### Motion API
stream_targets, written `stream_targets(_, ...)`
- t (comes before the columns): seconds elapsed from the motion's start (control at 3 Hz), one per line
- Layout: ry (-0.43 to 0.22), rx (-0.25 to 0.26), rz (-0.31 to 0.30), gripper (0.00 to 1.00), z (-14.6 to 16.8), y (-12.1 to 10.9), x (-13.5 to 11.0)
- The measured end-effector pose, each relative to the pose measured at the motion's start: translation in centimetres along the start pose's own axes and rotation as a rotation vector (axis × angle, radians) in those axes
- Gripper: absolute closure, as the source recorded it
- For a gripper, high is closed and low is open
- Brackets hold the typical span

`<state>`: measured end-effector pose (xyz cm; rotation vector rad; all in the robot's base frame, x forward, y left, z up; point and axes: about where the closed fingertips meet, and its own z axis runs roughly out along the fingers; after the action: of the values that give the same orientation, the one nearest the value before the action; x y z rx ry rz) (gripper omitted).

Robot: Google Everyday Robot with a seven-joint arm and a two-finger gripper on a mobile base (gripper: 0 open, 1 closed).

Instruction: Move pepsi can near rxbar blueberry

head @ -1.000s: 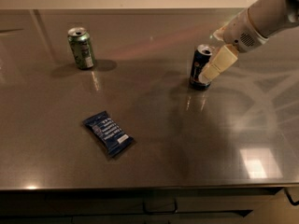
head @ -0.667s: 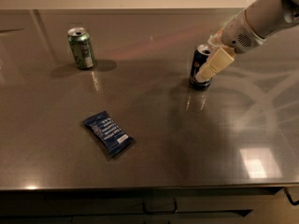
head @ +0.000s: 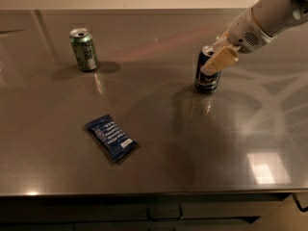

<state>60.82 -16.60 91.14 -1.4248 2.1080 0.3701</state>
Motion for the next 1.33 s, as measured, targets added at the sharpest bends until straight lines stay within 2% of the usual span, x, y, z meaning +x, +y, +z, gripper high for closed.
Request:
stream_targets(0.33, -0.021, -0.039, -0.009, 0.87, -0.9, 1.4, -1.2)
stream_targets(0.67, -0.061, -0.118, -0.057, 1.0, -1.5, 4.3, -3.2)
stream_targets(1.0, -0.089, -0.205, -0.124, 1.0, -1.0, 7.8, -5.0)
stream_targets(1.33, -0.1, -0.271, -0.195, 1.0, 0.4, 11.1, -6.3)
